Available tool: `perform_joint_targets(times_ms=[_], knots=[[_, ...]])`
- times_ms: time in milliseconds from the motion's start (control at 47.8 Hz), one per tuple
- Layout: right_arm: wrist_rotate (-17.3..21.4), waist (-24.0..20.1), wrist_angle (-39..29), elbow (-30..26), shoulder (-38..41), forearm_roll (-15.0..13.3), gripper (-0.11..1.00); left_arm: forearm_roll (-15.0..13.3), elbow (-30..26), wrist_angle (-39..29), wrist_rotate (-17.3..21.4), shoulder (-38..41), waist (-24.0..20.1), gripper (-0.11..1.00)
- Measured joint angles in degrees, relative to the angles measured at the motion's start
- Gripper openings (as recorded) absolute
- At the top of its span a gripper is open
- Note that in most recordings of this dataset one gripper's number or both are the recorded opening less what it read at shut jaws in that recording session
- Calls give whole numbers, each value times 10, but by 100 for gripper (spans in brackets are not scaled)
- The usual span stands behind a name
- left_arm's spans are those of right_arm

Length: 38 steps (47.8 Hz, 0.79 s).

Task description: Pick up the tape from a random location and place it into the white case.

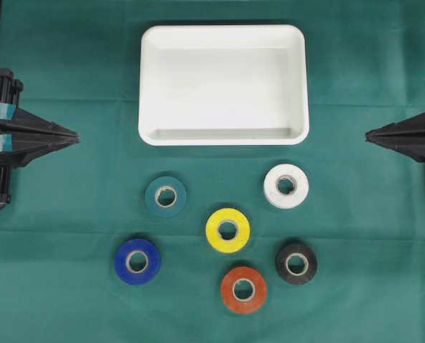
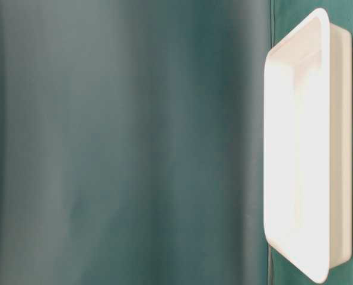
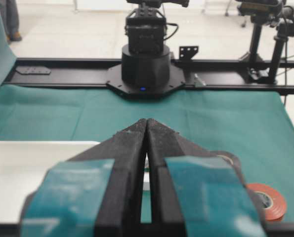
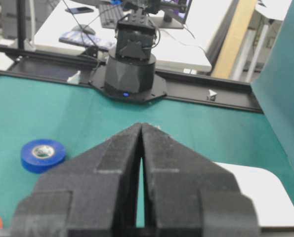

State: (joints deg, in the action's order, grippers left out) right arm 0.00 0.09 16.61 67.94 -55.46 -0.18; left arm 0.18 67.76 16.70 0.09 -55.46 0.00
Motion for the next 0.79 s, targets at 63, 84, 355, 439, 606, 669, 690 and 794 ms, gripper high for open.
perform_joint_targets(times_ms=[63, 84, 355, 439, 606, 669, 690, 794], knots=[[0, 0, -1, -1, 2, 0, 0, 0, -4, -8, 0, 1, 0, 1], [0, 0, -2, -1, 2, 0, 0, 0, -6, -13, 2, 1, 0, 1], [3, 0, -23, -8, 4, -1, 0, -1, -14, -42, 2, 2, 0, 1], [6, 1, -25, -8, 4, 0, 0, -1, -14, -43, 1, 2, 0, 1], [6, 1, -33, -10, 4, 0, 1, -1, -14, -43, 2, 2, 0, 8], [6, 1, -35, -11, 4, 0, 11, -1, -14, -43, 3, 2, 0, 20], [7, 1, -36, -11, 4, 0, 17, 0, -14, -43, 3, 2, -1, 25], [7, 1, -42, -14, 4, 0, 47, -1, -14, -46, 3, 3, -1, 56]])
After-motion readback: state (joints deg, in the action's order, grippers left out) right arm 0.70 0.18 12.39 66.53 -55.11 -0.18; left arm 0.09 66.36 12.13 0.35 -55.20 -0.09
